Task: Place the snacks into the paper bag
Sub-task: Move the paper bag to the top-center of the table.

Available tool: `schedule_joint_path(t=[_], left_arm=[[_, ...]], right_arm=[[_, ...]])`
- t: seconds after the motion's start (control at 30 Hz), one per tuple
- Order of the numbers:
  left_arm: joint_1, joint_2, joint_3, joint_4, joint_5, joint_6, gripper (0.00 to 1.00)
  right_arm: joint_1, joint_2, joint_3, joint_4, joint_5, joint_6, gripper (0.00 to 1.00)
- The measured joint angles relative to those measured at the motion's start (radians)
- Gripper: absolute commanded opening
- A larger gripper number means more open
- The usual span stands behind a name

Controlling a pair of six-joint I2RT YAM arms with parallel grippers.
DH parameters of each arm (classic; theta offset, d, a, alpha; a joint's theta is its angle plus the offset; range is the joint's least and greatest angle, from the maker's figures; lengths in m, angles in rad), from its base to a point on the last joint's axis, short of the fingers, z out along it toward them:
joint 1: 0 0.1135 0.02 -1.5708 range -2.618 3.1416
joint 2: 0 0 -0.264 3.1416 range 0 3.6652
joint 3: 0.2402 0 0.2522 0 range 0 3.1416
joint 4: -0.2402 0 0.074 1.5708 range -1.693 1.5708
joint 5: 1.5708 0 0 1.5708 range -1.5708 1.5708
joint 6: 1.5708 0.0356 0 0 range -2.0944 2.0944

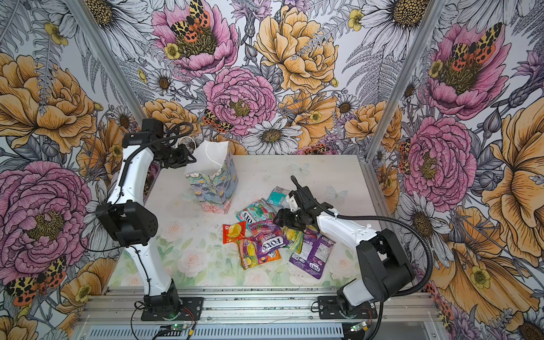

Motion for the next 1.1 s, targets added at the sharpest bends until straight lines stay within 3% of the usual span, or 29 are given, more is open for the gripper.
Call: schedule_joint_path(t=[0.17, 0.5, 0.93, 1.1], left_arm=[[0.0, 0.0, 0.0, 0.0, 0.011, 0.014, 0.1], [-0.002, 0.0, 0.0, -0.003, 0.016, 0.03, 0.0], [-0.022, 0.0, 0.0, -0.004, -0.026, 0.035, 0.0], [-0.044, 0.0, 0.0, -0.008, -0.066, 0.038, 0.0]], right_arm=[[0.062, -0.023, -0.046, -0.009, 0.006, 0.029, 0.69], [0.128, -0.022, -0.049, -0.024, 0.081, 0.061, 0.66], [0.165, 0.014, -0.046, -0.026, 0.193, 0.079, 0.59], [0.174, 0.032, -0.023, -0.026, 0.218, 0.077, 0.44]])
